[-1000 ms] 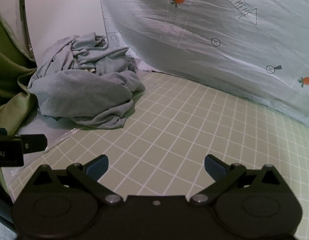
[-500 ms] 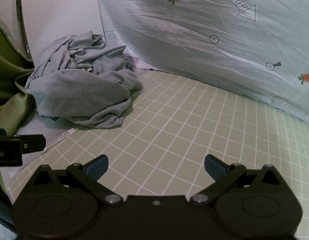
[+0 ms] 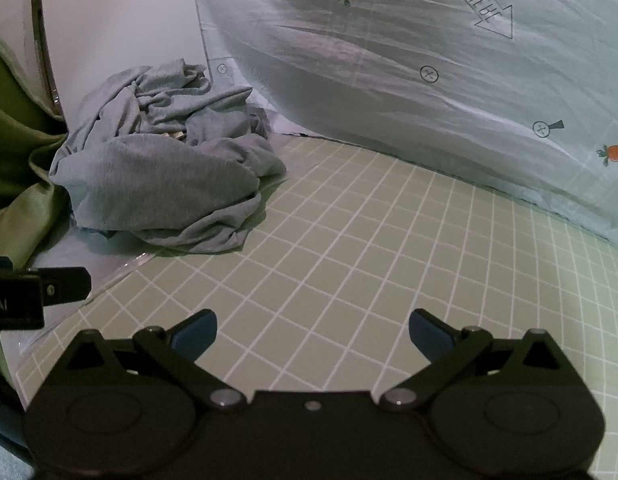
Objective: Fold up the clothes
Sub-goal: 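Approach the crumpled grey clothing pile with both open grippers, then grasp the grey sweatpants with the left gripper while the right gripper grasps another part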
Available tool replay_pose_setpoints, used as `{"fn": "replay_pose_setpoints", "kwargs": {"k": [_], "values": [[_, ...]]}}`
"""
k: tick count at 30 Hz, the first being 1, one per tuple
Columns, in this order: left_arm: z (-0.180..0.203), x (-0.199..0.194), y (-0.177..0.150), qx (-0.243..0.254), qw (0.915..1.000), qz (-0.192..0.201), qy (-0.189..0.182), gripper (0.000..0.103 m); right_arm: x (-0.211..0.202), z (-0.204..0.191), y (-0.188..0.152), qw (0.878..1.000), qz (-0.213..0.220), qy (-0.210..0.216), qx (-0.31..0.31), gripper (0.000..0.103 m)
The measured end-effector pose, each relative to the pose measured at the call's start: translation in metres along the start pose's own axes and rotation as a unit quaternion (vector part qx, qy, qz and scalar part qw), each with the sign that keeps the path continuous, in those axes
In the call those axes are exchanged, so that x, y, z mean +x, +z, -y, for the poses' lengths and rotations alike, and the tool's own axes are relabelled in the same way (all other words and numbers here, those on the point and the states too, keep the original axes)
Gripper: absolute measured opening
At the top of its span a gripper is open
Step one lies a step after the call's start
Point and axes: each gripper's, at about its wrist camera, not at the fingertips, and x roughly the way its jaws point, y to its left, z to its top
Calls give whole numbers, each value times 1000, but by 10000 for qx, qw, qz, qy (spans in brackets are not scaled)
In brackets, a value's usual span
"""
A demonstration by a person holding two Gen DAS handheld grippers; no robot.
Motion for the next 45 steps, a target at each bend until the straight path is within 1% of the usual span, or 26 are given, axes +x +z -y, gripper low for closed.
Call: {"fn": "replay_pose_setpoints", "kwargs": {"k": [19, 31, 38, 45], "values": [[1, 3, -1, -2, 10000, -56, 25, 103, 3, 1, 0, 10000, -67, 10, 4, 103], [0, 9, -3, 16, 9998, -174, 45, 103, 9, 1, -1, 9998, -179, 42, 11, 103], [-2, 17, -4, -38, 9993, -355, 110, 103, 19, -2, -1, 9995, -313, 77, -17, 103], [-10, 37, -1, -183, 9974, -662, 225, 103, 40, -7, 5, 9985, -513, 144, -84, 103]]}}
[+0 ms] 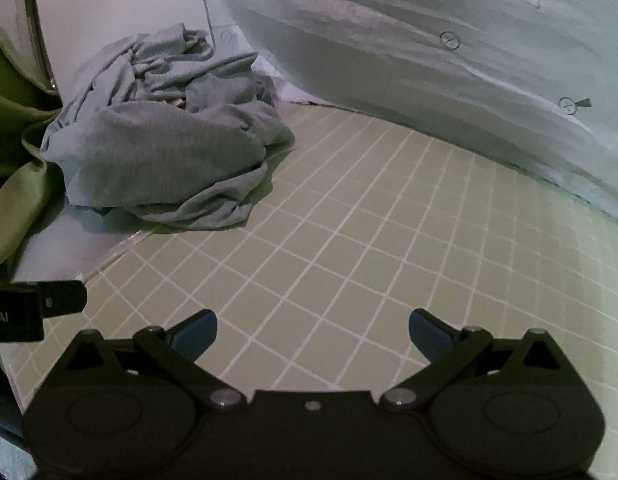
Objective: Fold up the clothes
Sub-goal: 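Grasp the grey sweatpants with the left gripper while the right gripper grasps another part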
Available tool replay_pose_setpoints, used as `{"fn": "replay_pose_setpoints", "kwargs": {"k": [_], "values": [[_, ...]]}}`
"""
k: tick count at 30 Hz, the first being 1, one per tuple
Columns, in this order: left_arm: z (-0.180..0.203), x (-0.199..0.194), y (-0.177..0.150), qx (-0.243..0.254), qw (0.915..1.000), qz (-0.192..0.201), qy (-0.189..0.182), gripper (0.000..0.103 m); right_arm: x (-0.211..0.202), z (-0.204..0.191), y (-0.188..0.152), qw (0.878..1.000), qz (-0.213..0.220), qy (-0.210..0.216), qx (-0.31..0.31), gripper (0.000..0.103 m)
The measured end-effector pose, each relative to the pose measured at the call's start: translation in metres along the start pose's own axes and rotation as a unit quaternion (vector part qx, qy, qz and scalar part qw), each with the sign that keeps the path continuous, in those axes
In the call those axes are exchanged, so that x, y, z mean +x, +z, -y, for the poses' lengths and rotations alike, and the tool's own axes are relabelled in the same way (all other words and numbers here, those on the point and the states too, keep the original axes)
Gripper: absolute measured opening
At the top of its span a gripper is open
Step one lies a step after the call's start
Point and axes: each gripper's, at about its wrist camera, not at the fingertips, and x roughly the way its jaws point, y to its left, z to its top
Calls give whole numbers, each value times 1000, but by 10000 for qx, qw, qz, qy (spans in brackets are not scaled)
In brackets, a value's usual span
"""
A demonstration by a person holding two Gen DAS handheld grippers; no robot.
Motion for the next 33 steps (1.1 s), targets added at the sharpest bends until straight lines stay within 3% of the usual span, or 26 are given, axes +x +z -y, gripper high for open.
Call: {"fn": "replay_pose_setpoints", "kwargs": {"k": [10, 14, 17, 20, 23, 25, 27, 28, 29, 30, 32, 33], "values": [[-34, 34, 63, -552, 9983, 175, 66, 103, 58, -17, 65, 9996, 66, 283, -58, 102], [-57, 51, 97, -1099, 9934, 334, -34, 100, 85, -27, 99, 9983, 147, 557, 61, 94], [-72, 68, 116, -1478, 9882, 358, -171, 91, 104, -36, 120, 9974, 211, 675, 106, 88], [-81, 81, 127, -1733, 9837, 356, -321, 79, 124, -42, 138, 9963, 228, 803, 195, 84], [-84, 95, 135, -1911, 9804, 264, -411, 55, 141, -44, 152, 9945, 275, 926, 393, 82], [-85, 102, 135, -1999, 9791, 193, -323, 21, 149, -43, 161, 9924, 353, 1027, 572, 79], [-88, 106, 134, -2088, 9773, 184, -312, 15, 157, -43, 167, 9908, 389, 1096, 695, 76], [-89, 107, 132, -2116, 9765, 199, -348, 12, 164, -44, 171, 9906, 347, 1098, 732, 72], [-89, 107, 131, -2105, 9767, 210, -366, 11, 172, -45, 174, 9906, 252, 1120, 739, 57], [-89, 107, 130, -2063, 9775, 222, -366, 10, 179, -45, 175, 9906, 139, 1152, 724, 32], [-87, 104, 129, -1982, 9791, 260, -381, 9, 188, -47, 175, 9908, 0, 1206, 617, 4], [-86, 102, 128, -1947, 9797, 276, -392, 8, 189, -47, 174, 9911, 4, 1213, 544, 2]]}}
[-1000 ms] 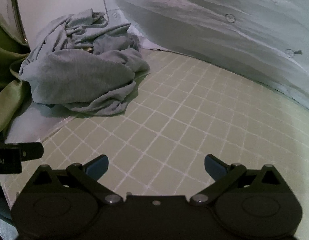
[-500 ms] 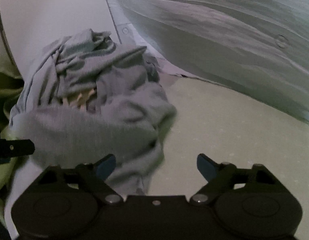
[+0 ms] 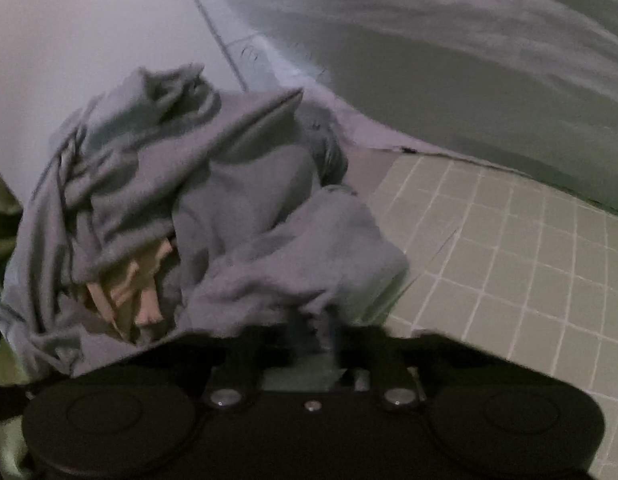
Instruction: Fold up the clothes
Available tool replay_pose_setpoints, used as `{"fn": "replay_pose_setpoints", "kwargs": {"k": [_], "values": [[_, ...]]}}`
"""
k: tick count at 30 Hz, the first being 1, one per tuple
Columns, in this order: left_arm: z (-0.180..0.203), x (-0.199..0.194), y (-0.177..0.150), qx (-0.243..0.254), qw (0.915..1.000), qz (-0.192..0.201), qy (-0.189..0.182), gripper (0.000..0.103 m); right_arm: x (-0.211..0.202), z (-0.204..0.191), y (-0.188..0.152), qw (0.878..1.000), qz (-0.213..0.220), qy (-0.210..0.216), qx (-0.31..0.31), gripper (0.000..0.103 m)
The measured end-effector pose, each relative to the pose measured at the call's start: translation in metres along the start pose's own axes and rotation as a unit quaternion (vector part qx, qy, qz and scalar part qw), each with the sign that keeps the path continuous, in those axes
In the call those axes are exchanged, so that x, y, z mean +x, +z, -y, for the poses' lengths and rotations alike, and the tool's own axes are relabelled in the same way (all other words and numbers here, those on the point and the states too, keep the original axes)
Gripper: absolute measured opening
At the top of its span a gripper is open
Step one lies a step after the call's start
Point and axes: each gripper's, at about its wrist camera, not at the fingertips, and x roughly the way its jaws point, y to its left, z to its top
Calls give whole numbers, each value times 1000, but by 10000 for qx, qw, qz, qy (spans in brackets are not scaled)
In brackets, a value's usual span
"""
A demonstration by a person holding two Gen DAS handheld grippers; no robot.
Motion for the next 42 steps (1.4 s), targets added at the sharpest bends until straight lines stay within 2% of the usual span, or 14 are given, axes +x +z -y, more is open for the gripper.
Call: {"fn": "replay_pose_setpoints", "kwargs": {"k": [3, 7, 12, 17, 19, 25, 29, 33, 35, 37, 40, 42], "values": [[2, -7, -6, 136, 9999, 44, -26, 7, -14, 1, -10, 9995, 236, -27, -189, 1], [5, -20, -19, 241, 9997, 63, -68, 7, -40, 22, -26, 9989, 391, -259, 44, 1], [12, -42, -42, 295, 9994, 74, -176, 7, -86, 56, -55, 9955, 553, -732, 227, 1], [37, -70, -73, 517, 9982, 114, -264, 5, -147, 106, -93, 9878, 727, -1313, 404, 1], [49, -82, -89, 562, 9979, 77, -319, 1, -174, 131, -110, 9833, 778, -1547, 558, 1], [97, -119, -145, 780, 9963, 57, -361, 0, -260, 219, -169, 9633, 849, -2315, 1065, 1], [134, -133, -187, 791, 9956, -88, -494, 0, -324, 287, -213, 9447, 903, -2790, 1470, 1], [179, -143, -238, 923, 9903, -429, -947, 0, -383, 347, -258, 9192, 936, -3463, 1622, 1], [200, -145, -264, 994, 9857, -675, -1178, 1, -412, 379, -281, 8998, 922, -3845, 1845, 1], [219, -147, -288, 1110, 9806, -882, -1357, 1, -442, 412, -305, 8730, 931, -4227, 2247, 1], [233, -150, -303, 1450, 9774, -909, -1244, 2, -483, 455, -338, 8302, 947, -4671, 2892, 1], [230, -146, -301, 1306, 9794, -976, -1193, 2, -503, 476, -357, 8198, 1025, -4594, 3260, 1]]}}
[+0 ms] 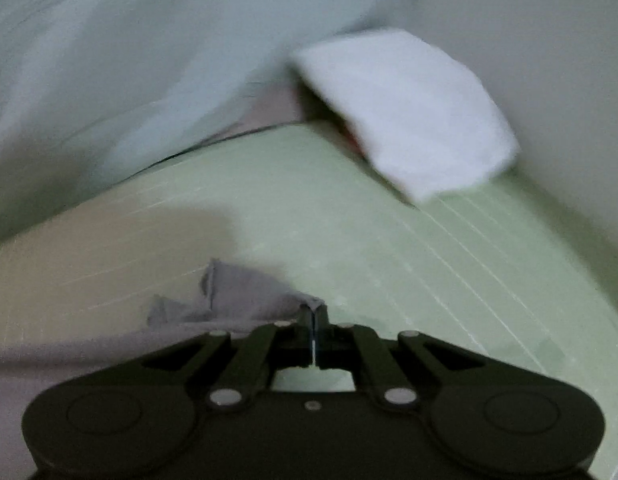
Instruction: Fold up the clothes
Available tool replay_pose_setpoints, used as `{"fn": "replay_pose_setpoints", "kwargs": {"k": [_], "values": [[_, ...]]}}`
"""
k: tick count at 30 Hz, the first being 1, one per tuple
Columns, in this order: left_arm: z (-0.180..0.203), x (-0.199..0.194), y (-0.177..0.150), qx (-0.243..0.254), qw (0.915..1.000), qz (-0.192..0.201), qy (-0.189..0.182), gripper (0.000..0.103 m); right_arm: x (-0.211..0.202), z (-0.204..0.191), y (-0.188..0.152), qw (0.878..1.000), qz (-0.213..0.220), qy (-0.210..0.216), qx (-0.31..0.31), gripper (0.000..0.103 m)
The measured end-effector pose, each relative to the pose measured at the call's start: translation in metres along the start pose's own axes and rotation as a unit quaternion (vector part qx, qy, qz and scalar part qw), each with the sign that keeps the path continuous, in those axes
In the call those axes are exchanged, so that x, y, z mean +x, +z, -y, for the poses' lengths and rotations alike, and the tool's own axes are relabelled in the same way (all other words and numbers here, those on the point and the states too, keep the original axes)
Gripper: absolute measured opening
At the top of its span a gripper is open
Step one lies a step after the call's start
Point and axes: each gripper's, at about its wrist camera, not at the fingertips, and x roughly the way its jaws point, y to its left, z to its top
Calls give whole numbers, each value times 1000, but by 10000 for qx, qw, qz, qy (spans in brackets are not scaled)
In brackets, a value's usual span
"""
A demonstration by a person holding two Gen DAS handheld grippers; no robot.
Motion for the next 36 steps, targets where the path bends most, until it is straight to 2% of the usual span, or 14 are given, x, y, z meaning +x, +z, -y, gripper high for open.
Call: {"fn": "replay_pose_setpoints", "kwargs": {"k": [3, 5, 7, 9, 10, 12, 18, 22, 24, 27, 30, 33, 35, 36], "values": [[-5, 6, 8, -33, 9998, -78, 187, 16, 0, 10, -10, 10000, -41, 18, -9, 2], [-6, 9, 16, 9, 9994, -68, 331, 21, 1, 9, -19, 9998, -123, 71, 139, 6], [-10, 12, 26, 38, 9992, -48, 384, 29, 4, 7, -27, 9993, -203, 83, 309, 16], [-14, 16, 35, 61, 9992, -22, 404, 37, 7, 1, -37, 9988, -257, 93, 403, 35], [-14, 19, 40, 65, 9991, -9, 416, 40, 7, -2, -40, 9986, -255, 84, 462, 37], [-16, 29, 51, 9, 9990, -19, 439, 45, 4, -4, -46, 9974, -248, 12, 674, 51], [-15, 75, 88, -159, 9985, -162, 491, 60, 10, 1, -43, 9925, -278, -188, 1172, 73], [-10, 97, 106, -66, 9981, -223, 572, 72, 7, 7, -32, 9937, -170, -255, 1082, 88], [-9, 107, 113, -76, 9979, -209, 614, 74, 8, 9, -27, 9943, -147, -373, 993, 97], [-11, 124, 124, -206, 9971, -234, 688, 75, 21, 12, -19, 9930, -254, -512, 1037, 97], [-7, 139, 130, -81, 9984, -231, 500, 79, 31, 9, -11, 9926, -358, -570, 1010, 97], [0, 155, 130, 77, 9970, -299, 708, 79, 34, 3, -5, 9942, -375, -500, 874, 97], [1, 164, 130, 99, 9952, -339, 909, 76, 35, 0, -4, 9948, -401, -506, 788, 97], [-1, 167, 130, 82, 9949, -355, 945, 64, 35, -1, -4, 9949, -421, -523, 751, 97]]}}
